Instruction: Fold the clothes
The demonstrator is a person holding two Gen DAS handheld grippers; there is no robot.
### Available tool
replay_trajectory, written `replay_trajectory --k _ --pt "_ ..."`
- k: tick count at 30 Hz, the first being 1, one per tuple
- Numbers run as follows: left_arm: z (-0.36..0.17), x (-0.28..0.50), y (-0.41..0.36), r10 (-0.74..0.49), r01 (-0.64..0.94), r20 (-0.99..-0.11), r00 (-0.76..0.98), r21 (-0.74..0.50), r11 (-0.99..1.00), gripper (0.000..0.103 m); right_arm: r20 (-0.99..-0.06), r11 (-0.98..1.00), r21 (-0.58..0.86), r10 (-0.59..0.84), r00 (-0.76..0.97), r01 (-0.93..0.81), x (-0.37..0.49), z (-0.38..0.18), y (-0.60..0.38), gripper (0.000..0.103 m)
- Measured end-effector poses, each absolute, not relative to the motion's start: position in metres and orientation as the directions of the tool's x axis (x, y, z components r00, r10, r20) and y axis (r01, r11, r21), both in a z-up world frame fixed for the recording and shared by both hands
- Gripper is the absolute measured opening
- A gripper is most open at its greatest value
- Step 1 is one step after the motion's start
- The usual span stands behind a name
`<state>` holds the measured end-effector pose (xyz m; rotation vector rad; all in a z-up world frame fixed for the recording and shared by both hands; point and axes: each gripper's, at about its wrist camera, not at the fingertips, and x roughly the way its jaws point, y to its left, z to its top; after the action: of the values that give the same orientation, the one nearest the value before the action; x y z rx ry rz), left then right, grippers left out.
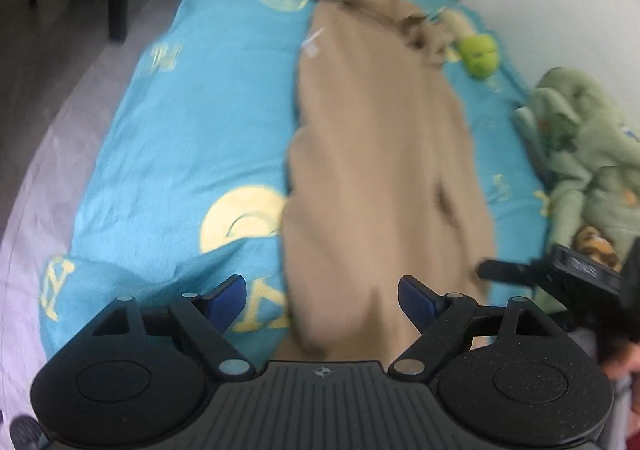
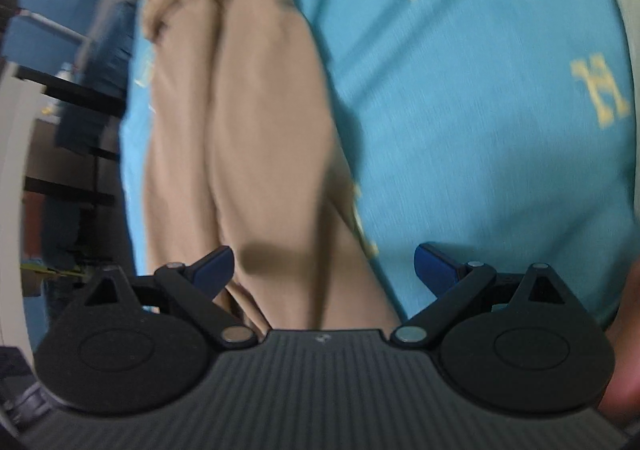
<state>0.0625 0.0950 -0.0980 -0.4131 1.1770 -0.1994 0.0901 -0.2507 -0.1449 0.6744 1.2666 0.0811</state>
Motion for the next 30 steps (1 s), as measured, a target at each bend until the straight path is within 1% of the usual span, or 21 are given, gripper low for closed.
replay_trajectory --k 1,2,3,4,6,7,8,9,10,11,12,13,14,17,19,22,24,26,30 --pt "-0.107 0.066 0.097 -0.381 -0.083 -0.861 0.335 -0.430 0.899 0.084 -0.856 0.819 0.496 0.407 0.319 0.289 0.088 -0.143 -0.247 0.098" --pt "-0.111 0.068 0.098 -0.398 -0.083 -0.862 0.313 -0.443 0.893 0.086 -0.861 0.830 0.485 0.399 0.314 0.275 0.086 -0.142 -0.243 0.099" --pt "-0.109 0.068 0.097 -0.411 -0.063 -0.855 0.315 -0.451 0.890 0.086 -0.863 0.830 0.486 0.404 0.304 0.274 0.083 -0.142 -0.239 0.099" --pt "-0.107 0.067 0.096 -0.442 -0.040 -0.844 0.304 -0.475 0.879 0.085 -0.862 0.833 0.490 0.419 0.285 0.259 0.080 -0.142 -0.233 0.100" --pt "-0.107 0.065 0.093 -0.512 0.002 -0.824 0.245 -0.527 0.850 0.081 -0.861 0.837 0.498 0.446 0.244 0.228 0.072 -0.142 -0.220 0.099" --pt "-0.108 0.063 0.090 -0.539 0.019 -0.817 0.207 -0.547 0.837 0.075 -0.860 0.839 0.502 0.458 0.224 0.213 0.068 -0.142 -0.214 0.098" --pt "-0.110 0.059 0.085 -0.538 0.033 -0.823 0.182 -0.542 0.840 0.067 -0.868 0.856 0.486 0.450 0.209 0.175 0.065 -0.140 -0.205 0.097" --pt "-0.110 0.056 0.081 -0.525 0.053 -0.835 0.167 -0.524 0.850 0.064 -0.885 0.880 0.451 0.421 0.199 0.146 0.062 -0.139 -0.199 0.091" --pt "-0.107 0.054 0.078 -0.510 0.071 -0.845 0.162 -0.505 0.860 0.057 -0.900 0.902 0.416 0.391 0.191 0.116 0.060 -0.137 -0.192 0.079" --pt "-0.105 0.053 0.076 -0.500 0.082 -0.851 0.161 -0.494 0.866 0.046 -0.915 0.921 0.380 0.360 0.184 0.086 0.058 -0.135 -0.185 0.072" --pt "-0.104 0.052 0.074 -0.493 0.092 -0.855 0.159 -0.485 0.870 0.039 -0.920 0.930 0.362 0.347 0.181 0.062 0.056 -0.133 -0.181 0.067" --pt "-0.101 0.052 0.074 -0.495 0.105 -0.854 0.159 -0.484 0.869 0.019 -0.923 0.935 0.352 0.341 0.177 0.036 0.054 -0.130 -0.178 0.044" --pt "-0.094 0.050 0.076 -0.506 0.123 -0.844 0.178 -0.491 0.862 0.012 -0.928 0.942 0.336 0.328 0.175 0.013 0.051 -0.126 -0.176 0.019" --pt "-0.068 0.044 0.092 -0.575 0.151 -0.768 0.284 -0.556 0.817 0.010 -0.917 0.944 0.328 0.325 0.232 -0.023 0.039 -0.104 -0.179 0.015" --pt "-0.047 0.039 0.111 -0.604 0.143 -0.706 0.370 -0.599 0.788 0.009 -0.886 0.932 0.362 0.354 0.298 -0.030 0.030 -0.083 -0.190 0.014" --pt "-0.012 0.028 0.141 -0.651 0.109 -0.579 0.491 -0.700 0.705 0.008 -0.818 0.895 0.445 0.423 0.390 -0.037 0.017 -0.048 -0.207 0.013" --pt "0.010 0.020 0.143 -0.661 0.124 -0.518 0.543 -0.729 0.673 0.008 -0.760 0.860 0.508 0.471 0.448 -0.044 0.010 -0.023 -0.218 0.013" --pt "0.029 0.008 0.138 -0.663 0.153 -0.478 0.576 -0.733 0.662 0.007 -0.717 0.849 0.523 0.485 0.501 -0.074 0.004 0.003 -0.221 0.013" --pt "0.060 -0.034 0.121 -0.646 0.200 -0.448 0.619 -0.705 0.681 0.007 -0.658 0.841 0.527 0.494 0.568 -0.122 -0.023 0.035 -0.239 0.013"
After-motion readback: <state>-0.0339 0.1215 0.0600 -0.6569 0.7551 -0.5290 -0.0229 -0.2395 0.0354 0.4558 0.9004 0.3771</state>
